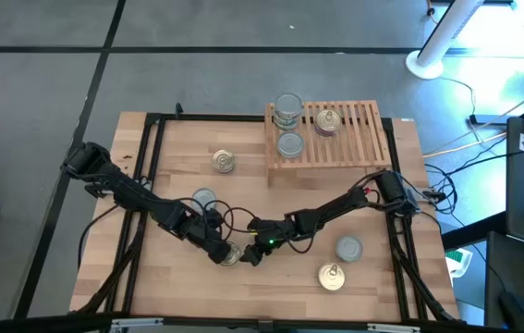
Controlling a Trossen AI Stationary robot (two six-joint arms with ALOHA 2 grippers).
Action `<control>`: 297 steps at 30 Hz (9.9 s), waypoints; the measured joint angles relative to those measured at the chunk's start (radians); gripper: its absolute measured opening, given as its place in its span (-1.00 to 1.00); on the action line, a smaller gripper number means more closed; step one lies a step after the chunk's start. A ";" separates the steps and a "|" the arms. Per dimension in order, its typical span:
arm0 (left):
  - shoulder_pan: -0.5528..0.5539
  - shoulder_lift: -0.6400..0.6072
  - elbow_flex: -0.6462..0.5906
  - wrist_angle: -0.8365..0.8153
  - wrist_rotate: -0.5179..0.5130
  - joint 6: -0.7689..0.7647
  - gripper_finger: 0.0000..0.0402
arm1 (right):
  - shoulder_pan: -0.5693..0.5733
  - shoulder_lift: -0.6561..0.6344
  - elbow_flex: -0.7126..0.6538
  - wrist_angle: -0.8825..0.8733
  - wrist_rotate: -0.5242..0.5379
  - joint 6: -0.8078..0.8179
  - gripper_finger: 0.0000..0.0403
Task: Stack canned seafood by type on shelf
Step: Stack the blue pink tuna can on top of the blue pink tuna can on the shelf
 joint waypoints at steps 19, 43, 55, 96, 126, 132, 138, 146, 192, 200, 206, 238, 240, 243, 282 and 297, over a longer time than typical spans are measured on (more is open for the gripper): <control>0.000 0.000 0.000 0.064 -0.083 0.181 -1.00 | -0.039 0.000 0.000 0.015 0.000 -0.106 0.33; -0.002 0.080 0.001 0.194 -0.164 0.251 -1.00 | -0.040 0.000 -0.002 0.022 -0.123 -0.054 0.33; -0.005 0.080 0.002 0.199 -0.235 0.235 -1.00 | -0.041 0.000 -0.001 0.027 -0.166 0.071 0.33; -0.021 0.081 0.002 0.242 -0.265 0.226 -1.00 | -0.037 -0.002 0.002 0.020 -0.053 0.074 0.33; 0.030 0.020 0.002 0.097 -0.111 0.359 -0.40 | -0.038 -0.002 0.001 -0.015 -0.115 -0.043 0.33; 0.028 0.022 0.002 0.084 -0.036 0.342 -0.25 | -0.038 -0.002 0.001 0.007 -0.126 -0.043 0.33; 0.029 0.041 0.002 0.083 -0.012 0.298 -0.24 | -0.038 -0.002 0.001 0.007 -0.142 -0.043 0.33; 0.030 0.078 0.003 0.087 0.073 0.237 -0.25 | -0.038 -0.002 0.000 0.012 -0.145 -0.043 0.33; 0.085 0.092 0.000 0.196 0.064 0.348 -1.00 | -0.053 -0.002 0.000 -0.071 -0.250 0.026 0.33; 0.085 0.092 0.000 0.265 0.043 0.384 -1.00 | -0.066 -0.001 0.000 -0.069 -0.290 0.003 0.33; 0.085 0.092 0.000 0.271 0.043 0.384 -1.00 | -0.071 -0.001 0.000 -0.072 -0.298 0.002 0.33; 0.083 0.088 0.002 0.376 0.016 0.437 -1.00 | -0.069 0.000 -0.002 -0.017 -0.398 -0.027 0.33; 0.079 0.088 0.002 0.376 0.012 0.434 -1.00 | -0.070 0.000 -0.001 -0.033 -0.382 -0.027 0.33; 0.075 0.088 0.002 0.369 0.010 0.432 -1.00 | -0.071 0.000 0.000 -0.045 -0.374 -0.027 0.33; 0.043 0.090 0.003 0.377 -0.033 0.489 -1.00 | -0.078 -0.001 0.000 -0.026 -0.372 -0.211 0.33; 0.043 0.090 0.003 0.420 -0.076 0.530 -1.00 | -0.077 -0.001 0.000 0.002 -0.430 -0.209 0.33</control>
